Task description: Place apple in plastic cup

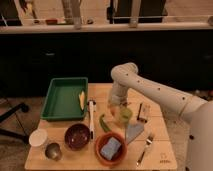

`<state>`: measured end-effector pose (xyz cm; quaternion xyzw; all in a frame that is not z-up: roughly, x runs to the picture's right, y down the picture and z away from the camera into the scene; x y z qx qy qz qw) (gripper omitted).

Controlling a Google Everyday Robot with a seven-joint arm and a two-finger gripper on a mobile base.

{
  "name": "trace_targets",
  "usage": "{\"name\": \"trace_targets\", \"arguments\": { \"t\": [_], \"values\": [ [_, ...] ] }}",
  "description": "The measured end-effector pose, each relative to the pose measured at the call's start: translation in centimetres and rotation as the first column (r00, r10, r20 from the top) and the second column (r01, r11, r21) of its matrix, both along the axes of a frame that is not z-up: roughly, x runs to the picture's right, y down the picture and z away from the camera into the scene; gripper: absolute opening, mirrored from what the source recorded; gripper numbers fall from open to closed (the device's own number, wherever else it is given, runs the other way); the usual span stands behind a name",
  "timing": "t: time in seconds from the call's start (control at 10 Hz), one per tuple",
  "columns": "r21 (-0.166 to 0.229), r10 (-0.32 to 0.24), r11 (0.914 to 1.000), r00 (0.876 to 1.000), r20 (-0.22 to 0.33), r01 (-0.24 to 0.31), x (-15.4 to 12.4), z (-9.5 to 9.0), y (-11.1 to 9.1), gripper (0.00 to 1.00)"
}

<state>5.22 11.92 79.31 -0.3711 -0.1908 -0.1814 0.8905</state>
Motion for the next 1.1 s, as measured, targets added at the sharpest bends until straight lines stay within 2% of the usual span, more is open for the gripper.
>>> {"name": "trace_targets", "arguments": {
  "t": [0.2,0.5,0.8,1.1],
  "values": [
    [0.022,0.047,0.9987,0.999,-0.006,-0.047,1.4,-0.3,-0.4,0.02],
    [0.047,0.131,0.9901,0.991,0.023,-0.132,3.5,-0.5,-0.6,0.02],
    [0.050,0.198,0.9784,0.979,0.055,-0.200,4.3,-0.3,-0.6,0.02],
    [0.045,0.237,0.9694,0.968,0.077,-0.241,4.4,0.2,-0.6,0.02]
  ]
}}
